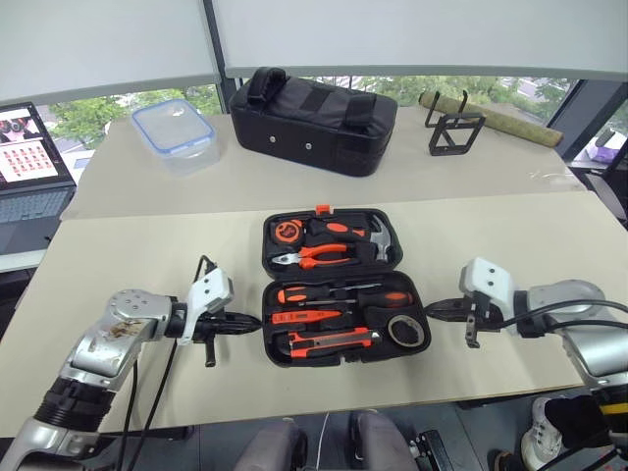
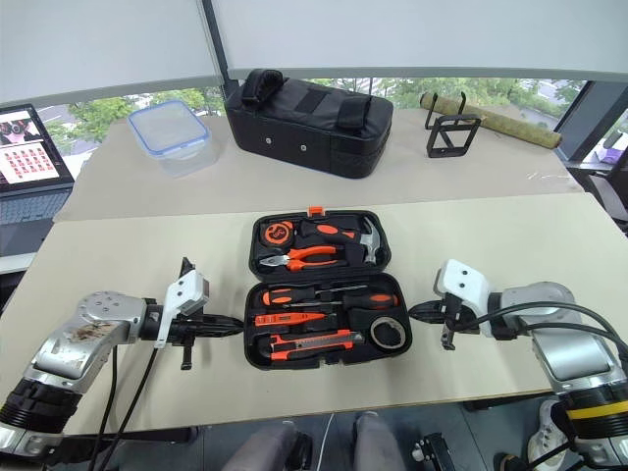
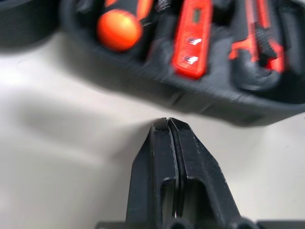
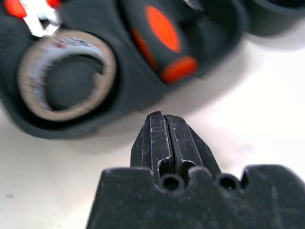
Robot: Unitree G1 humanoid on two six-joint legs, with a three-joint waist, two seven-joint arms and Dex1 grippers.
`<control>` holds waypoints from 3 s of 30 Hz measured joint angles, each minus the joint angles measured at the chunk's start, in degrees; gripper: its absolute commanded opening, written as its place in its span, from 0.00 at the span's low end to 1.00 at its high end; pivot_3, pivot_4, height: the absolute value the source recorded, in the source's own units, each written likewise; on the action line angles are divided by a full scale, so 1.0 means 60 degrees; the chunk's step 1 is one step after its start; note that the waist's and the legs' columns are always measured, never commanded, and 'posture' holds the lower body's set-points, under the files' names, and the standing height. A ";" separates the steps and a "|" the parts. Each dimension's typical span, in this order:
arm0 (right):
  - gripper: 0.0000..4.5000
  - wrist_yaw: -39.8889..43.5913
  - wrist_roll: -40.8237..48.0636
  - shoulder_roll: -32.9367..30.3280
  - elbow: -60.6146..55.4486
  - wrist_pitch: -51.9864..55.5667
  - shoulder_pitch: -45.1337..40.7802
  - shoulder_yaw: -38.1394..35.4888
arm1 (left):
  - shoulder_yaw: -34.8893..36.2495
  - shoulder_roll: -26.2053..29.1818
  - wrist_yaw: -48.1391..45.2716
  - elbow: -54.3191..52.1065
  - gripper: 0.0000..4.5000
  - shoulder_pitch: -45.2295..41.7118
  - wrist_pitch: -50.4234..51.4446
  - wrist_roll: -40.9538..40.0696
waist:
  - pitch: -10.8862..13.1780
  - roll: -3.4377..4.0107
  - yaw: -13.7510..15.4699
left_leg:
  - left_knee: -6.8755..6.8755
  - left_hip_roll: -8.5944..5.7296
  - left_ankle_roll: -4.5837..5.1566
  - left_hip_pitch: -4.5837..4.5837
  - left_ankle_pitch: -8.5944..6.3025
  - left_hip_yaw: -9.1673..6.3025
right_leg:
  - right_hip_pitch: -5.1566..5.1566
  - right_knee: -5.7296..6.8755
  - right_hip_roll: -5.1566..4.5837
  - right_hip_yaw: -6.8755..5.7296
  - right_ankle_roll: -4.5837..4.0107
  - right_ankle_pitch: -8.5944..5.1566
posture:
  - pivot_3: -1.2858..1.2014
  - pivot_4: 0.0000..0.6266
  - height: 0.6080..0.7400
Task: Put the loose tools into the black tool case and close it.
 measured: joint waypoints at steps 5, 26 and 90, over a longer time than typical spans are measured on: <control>0.62 -0.0842 0.0945 0.0493 0.0714 0.2364 -0.1872 -0.0805 | 0.1152 -0.0183 0.0888 0.1438 0.62 -0.2142 0.3205 -0.1117 | 0.0001 -0.0004 -0.0017 | 0.0009 0.0001 0.0027 0.0003 0.0025 -0.0001 | 0.0003 0.0020 0.0009 -0.0003 -0.0009 0.0007 | 0.52 0.24 0.86; 0.88 -0.3238 -0.0215 0.4016 0.7285 0.2968 -0.7005 0.0486 | 0.0443 -0.2890 0.3117 0.5951 0.48 -0.5999 0.4163 -0.0251 | 0.0001 -0.0004 -0.0243 | 0.0013 -0.0008 0.0029 -0.0014 0.0036 -0.0004 | -0.0033 0.0101 -0.0010 -0.0001 -0.0007 0.0008 | 0.52 0.24 0.86; 0.68 -0.1818 0.1978 0.1042 -0.4828 -0.1528 0.4617 -0.2704 | 0.4480 -0.0549 0.3101 -0.3468 0.88 0.3552 0.2065 -0.2798 | 0.0001 0.0019 -0.0134 | -0.0043 0.0014 -0.0005 0.0145 -0.0018 0.0014 | 0.0028 0.0104 0.0049 0.0033 -0.0052 -0.0038 | 0.52 0.24 0.86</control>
